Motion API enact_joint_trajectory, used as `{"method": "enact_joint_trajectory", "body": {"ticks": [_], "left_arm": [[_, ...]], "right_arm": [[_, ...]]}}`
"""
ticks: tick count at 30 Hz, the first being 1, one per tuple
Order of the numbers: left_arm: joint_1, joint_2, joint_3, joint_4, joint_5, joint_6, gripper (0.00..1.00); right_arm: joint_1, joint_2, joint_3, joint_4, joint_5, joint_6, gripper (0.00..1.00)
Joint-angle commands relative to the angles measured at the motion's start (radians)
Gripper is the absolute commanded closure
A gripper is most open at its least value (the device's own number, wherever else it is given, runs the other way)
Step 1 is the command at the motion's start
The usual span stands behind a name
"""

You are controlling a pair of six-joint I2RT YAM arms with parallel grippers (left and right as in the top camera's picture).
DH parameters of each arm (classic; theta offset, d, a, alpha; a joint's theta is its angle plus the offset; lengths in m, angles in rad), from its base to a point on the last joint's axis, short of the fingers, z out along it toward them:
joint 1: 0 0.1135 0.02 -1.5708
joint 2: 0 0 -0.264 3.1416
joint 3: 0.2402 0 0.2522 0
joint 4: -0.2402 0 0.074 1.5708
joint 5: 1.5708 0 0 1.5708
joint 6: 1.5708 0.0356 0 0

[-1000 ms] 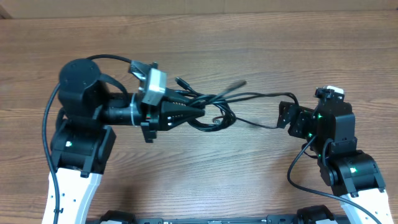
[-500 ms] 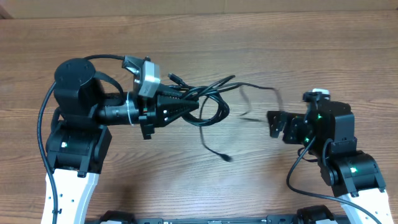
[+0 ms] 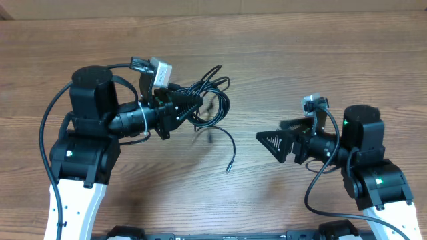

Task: Untangle cables

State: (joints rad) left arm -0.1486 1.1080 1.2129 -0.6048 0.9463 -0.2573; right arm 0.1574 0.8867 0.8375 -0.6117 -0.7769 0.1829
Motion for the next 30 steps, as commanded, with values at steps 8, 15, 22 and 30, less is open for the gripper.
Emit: {"method": "enact_joint_trajectory", "body": {"ticks": [8,15,22,30], "left_arm": [[-0.108,0.031,0.013,0.012,-0.003,-0.248,0.96],[-0.179,0.053,0.013,0.046,-0.014,-0.266,0.96],[-0.225,0.113,0.013,0.068,-0.014,-0.297,0.96],[-0.228,0.135,0.013,0.074,-0.006,-0.297,0.96]], "right_arm": [[-0.001,0.001,0.015,0.237,-0.314,0.026,0.03],[-0.001,0.009,0.015,0.252,-0.317,0.048,0.03],[-0.001,0.015,0.015,0.264,-0.317,0.052,0.15],[-0.001,0.017,0.015,0.297,-0.312,0.051,0.43]]}}
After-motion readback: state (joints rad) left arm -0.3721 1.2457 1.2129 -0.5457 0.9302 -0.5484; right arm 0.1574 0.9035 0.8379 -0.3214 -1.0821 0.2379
